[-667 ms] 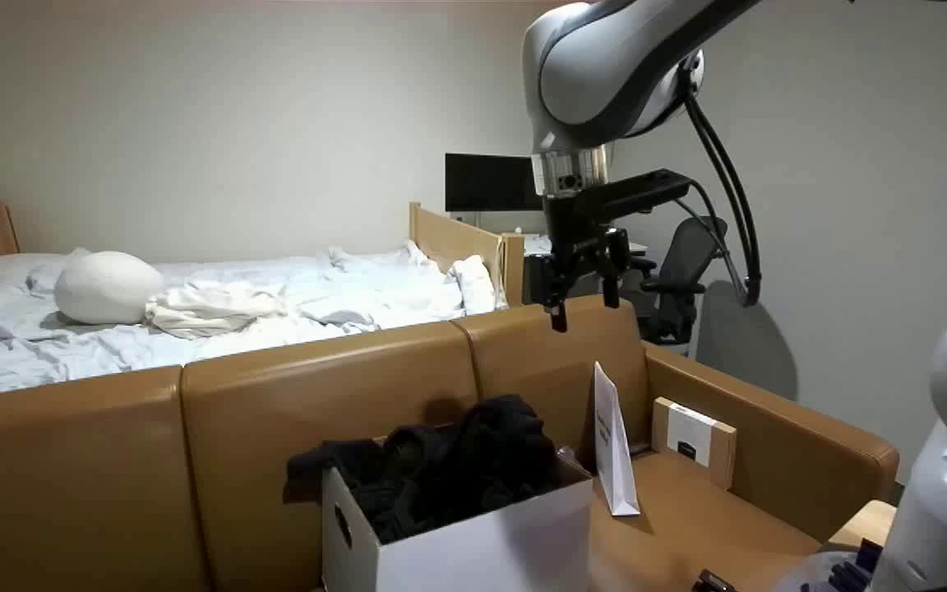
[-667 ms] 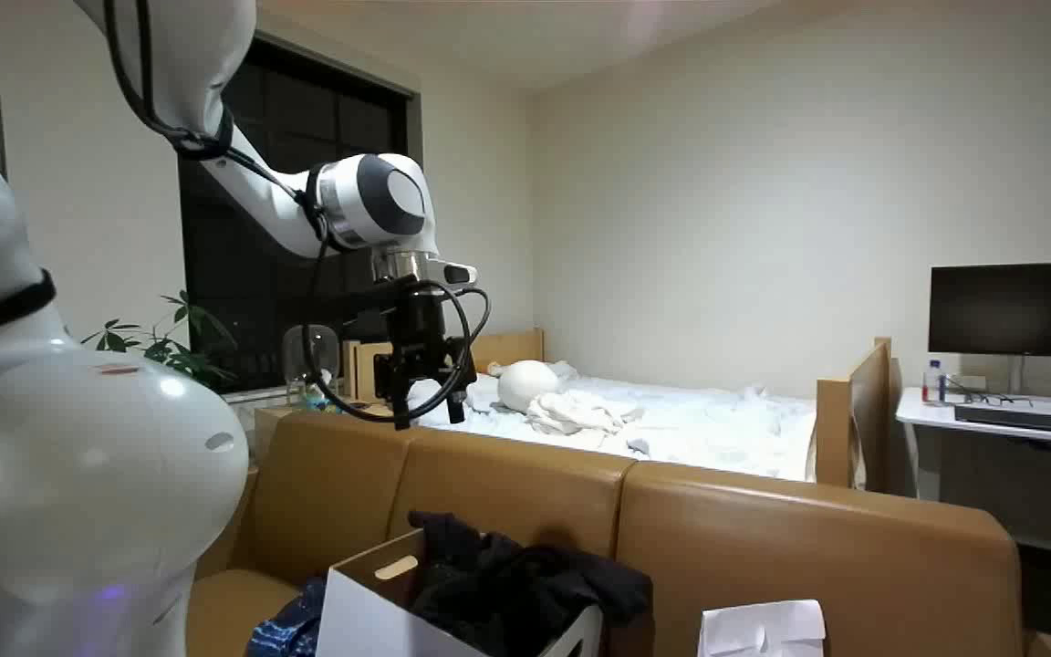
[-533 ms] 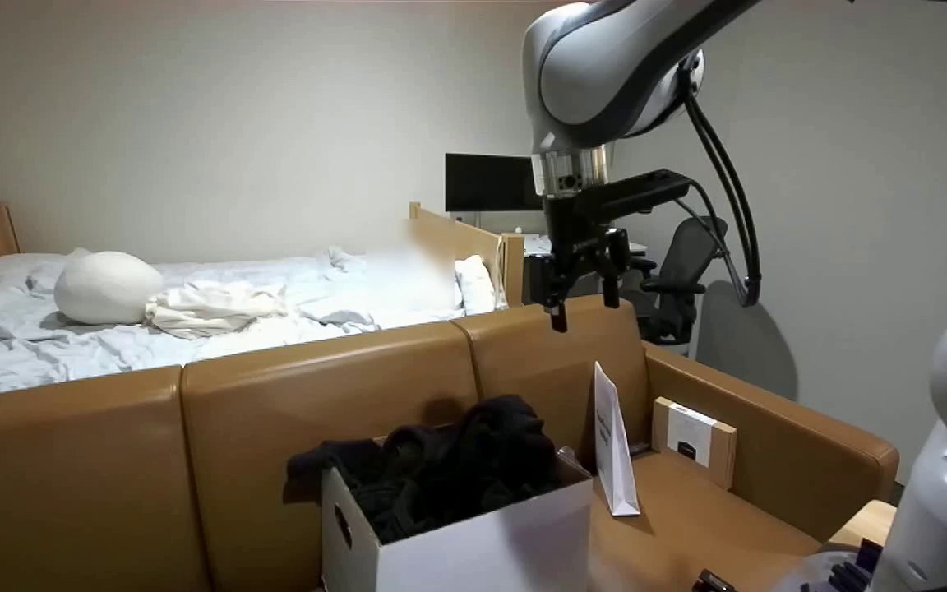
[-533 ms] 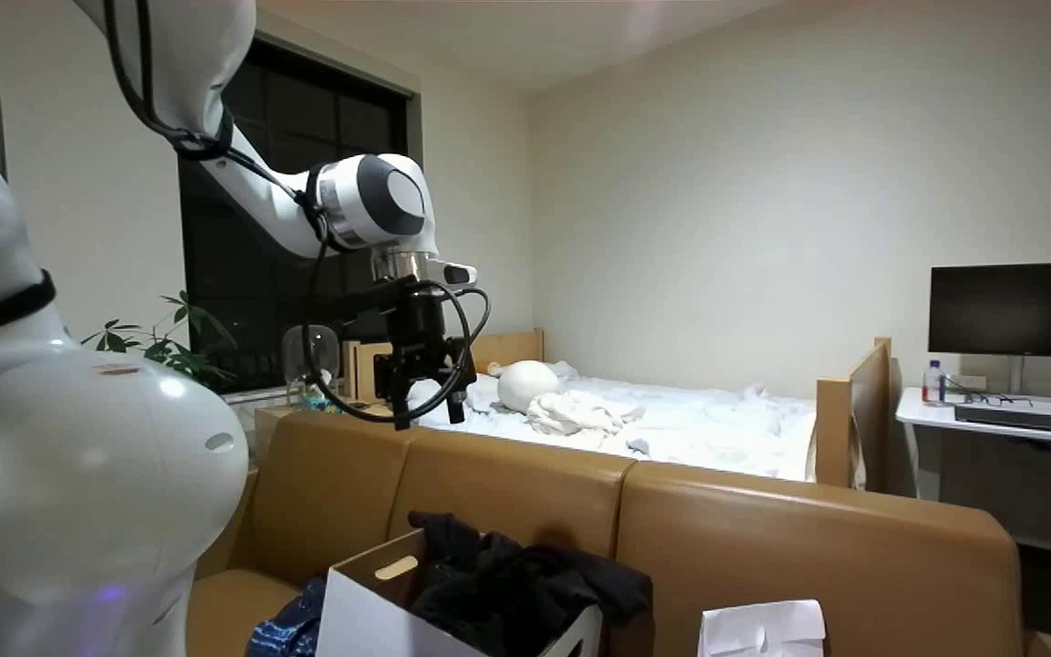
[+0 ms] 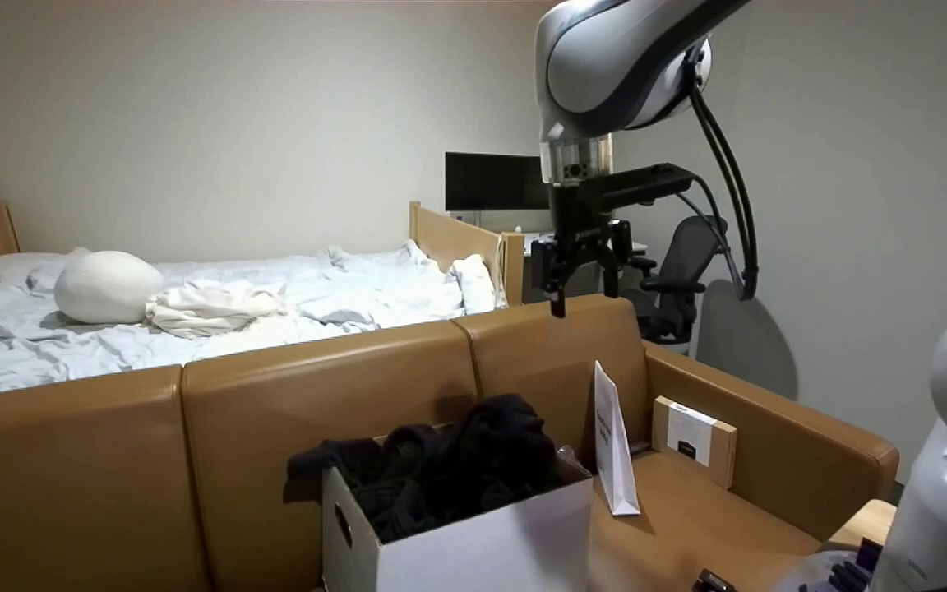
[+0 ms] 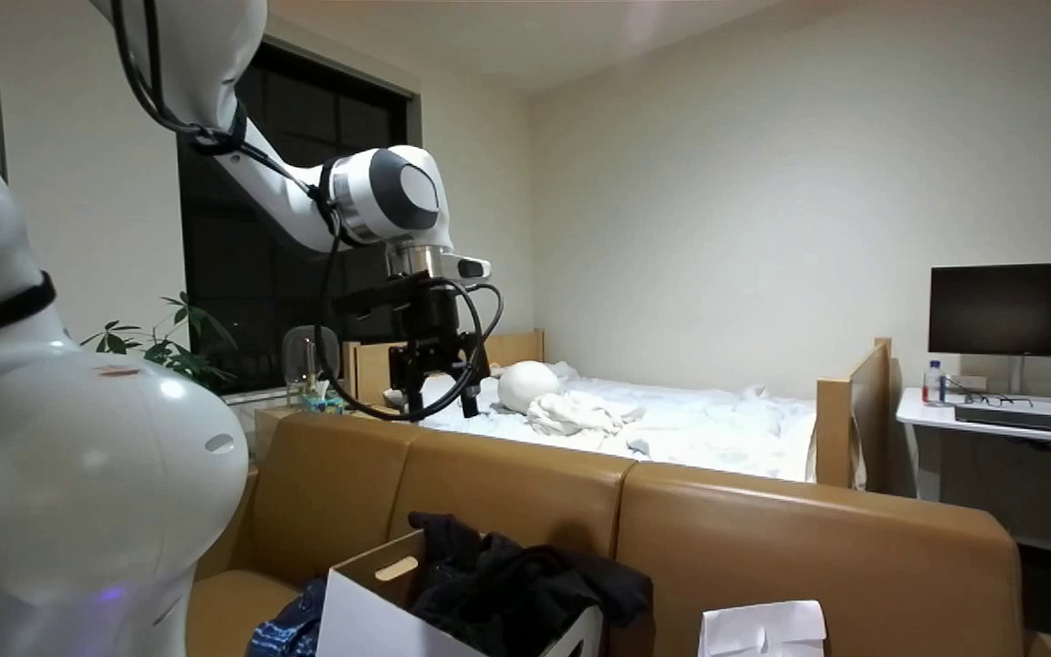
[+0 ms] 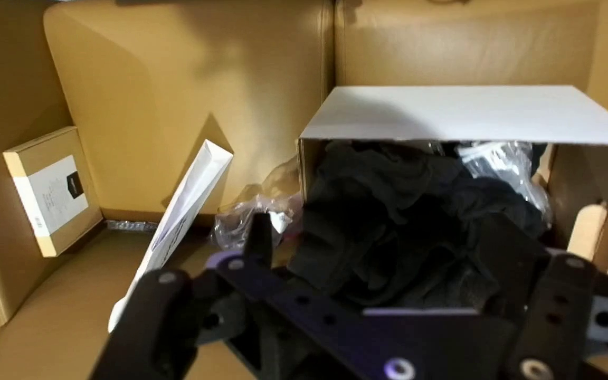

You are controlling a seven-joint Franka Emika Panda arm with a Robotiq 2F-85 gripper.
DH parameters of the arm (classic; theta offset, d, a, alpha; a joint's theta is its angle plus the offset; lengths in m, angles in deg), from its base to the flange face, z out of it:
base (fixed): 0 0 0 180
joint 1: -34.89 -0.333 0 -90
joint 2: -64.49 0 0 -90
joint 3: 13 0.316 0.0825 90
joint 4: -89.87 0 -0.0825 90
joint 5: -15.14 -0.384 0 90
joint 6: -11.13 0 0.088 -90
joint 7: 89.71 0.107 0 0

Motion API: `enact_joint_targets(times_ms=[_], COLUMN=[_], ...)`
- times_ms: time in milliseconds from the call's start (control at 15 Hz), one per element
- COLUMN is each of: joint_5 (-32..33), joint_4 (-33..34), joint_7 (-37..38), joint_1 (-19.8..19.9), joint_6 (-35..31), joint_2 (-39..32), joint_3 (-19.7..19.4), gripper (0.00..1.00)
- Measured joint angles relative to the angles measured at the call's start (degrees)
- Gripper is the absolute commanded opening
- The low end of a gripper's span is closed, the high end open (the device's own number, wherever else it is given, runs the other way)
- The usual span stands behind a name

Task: Put the white book in the box

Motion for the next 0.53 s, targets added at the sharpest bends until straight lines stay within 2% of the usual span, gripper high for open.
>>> enact_joint_targets(times_ms=[333,533], joint_5=[-0.2,-1.4], joint_4=[7.0,9.5], joint_7=[-1.7,-2.1], joint_1=[4.2,7.7], joint_6=[-7.3,-15.9], joint_2=[-0.2,-2.8], joint_3=[-12.0,-17.6], gripper=[1.0,1.0])
